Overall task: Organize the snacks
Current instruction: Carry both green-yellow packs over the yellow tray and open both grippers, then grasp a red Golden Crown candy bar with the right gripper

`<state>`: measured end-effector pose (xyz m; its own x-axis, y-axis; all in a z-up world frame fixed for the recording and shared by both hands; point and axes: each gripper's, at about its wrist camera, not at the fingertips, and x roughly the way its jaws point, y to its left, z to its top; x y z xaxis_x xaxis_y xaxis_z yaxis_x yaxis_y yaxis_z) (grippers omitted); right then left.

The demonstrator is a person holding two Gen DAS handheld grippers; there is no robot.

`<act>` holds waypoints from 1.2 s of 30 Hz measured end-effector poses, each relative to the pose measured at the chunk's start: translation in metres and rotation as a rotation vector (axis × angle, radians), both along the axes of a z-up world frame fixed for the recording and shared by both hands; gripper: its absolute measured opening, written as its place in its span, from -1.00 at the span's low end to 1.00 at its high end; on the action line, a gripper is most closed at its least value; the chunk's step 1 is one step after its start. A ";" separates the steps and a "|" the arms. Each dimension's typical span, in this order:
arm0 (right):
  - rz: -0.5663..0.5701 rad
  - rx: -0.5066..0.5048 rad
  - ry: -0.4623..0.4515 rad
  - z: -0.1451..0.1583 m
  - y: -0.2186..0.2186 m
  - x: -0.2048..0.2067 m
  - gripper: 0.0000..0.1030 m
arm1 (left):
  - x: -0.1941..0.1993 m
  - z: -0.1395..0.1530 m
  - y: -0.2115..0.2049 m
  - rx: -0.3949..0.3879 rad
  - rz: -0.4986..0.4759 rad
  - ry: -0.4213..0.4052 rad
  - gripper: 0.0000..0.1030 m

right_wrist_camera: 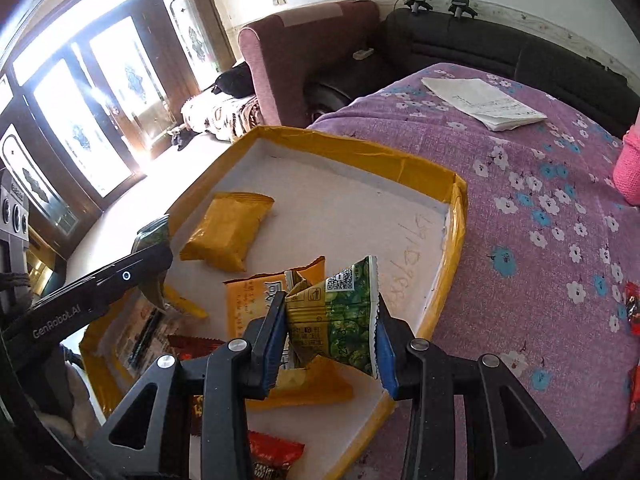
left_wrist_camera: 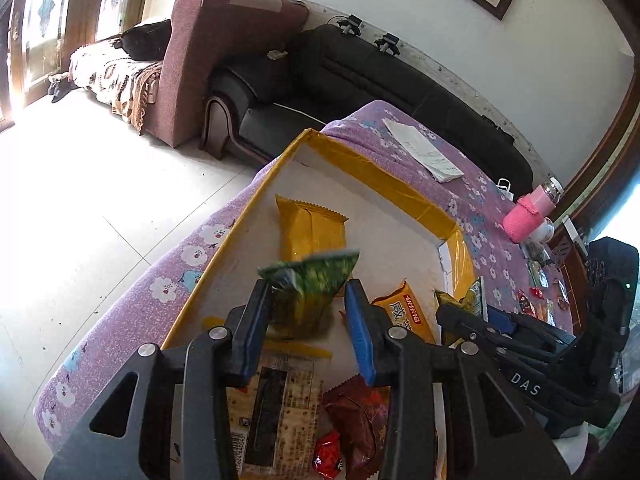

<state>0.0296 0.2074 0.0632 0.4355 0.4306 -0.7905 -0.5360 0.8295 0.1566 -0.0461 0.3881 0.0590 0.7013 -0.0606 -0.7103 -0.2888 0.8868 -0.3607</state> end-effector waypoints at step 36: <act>-0.641 0.206 -0.077 0.046 -0.409 -0.029 0.27 | -0.059 0.056 -0.206 -0.057 -0.340 -0.101 0.44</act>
